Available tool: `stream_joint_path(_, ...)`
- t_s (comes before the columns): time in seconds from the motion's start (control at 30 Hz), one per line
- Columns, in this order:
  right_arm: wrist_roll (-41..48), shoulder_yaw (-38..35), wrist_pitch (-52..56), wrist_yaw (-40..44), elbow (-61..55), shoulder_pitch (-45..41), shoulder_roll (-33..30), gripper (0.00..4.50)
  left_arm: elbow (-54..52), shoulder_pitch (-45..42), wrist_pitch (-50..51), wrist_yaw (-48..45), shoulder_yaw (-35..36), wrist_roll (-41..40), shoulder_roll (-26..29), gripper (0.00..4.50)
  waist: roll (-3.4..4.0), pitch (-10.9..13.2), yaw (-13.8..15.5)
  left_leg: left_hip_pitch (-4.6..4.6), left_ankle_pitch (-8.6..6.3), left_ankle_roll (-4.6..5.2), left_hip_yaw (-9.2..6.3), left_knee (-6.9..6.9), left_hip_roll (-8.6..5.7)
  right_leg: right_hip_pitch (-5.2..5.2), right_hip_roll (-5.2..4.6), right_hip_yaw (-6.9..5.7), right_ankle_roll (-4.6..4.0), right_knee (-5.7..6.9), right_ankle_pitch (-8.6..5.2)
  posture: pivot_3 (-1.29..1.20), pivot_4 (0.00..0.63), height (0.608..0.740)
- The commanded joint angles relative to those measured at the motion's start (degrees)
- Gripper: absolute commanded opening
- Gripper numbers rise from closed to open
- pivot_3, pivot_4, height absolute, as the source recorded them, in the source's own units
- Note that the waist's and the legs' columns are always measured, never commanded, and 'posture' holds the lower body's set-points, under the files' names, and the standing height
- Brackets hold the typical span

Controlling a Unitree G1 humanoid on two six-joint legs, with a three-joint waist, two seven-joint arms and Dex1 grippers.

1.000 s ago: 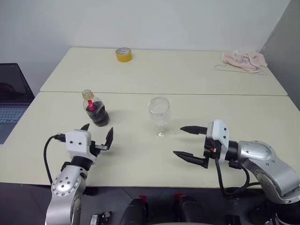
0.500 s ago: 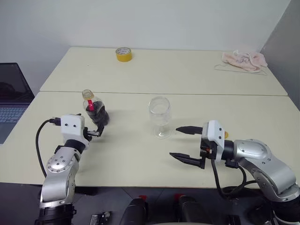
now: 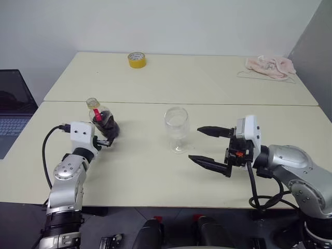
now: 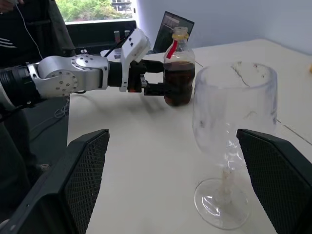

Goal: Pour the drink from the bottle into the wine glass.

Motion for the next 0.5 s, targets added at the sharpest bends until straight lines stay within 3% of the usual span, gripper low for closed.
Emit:
stream_joint_path(0.03,0.67,-1.18,-0.06,-0.68,-2.1,-1.11,-1.22,4.47,1.83,-1.96,-2.17,-1.02,-0.69,0.99,1.06,4.5,0.0,0.0,0.01,0.0,0.0,0.0,0.01,0.0,0.0,0.0,0.0,0.01,0.0,0.0,0.0,0.0,0.15,0.74)
stream_joint_path(0.43,1.17,-0.5,0.25,-2.49,-2.7,-2.07,-1.34,4.47,7.69,-6.68,-6.07,-1.19,-1.52,2.54,0.88,4.5,0.0,0.0,0.0,-0.03,0.0,0.0,0.01,0.0,0.0,-0.03,0.0,0.01,0.0,0.01,0.0,0.0,0.15,0.74)
stream_joint_path(0.5,2.14,-1.23,0.6,-2.56,-2.88,-2.36,-1.4,4.5,7.96,-7.01,-6.67,-1.24,-1.77,2.87,0.99,4.12,0.0,0.0,0.0,-0.03,0.0,0.0,0.01,0.0,0.0,-0.04,-0.01,0.01,0.0,0.01,0.0,0.0,0.15,0.74)
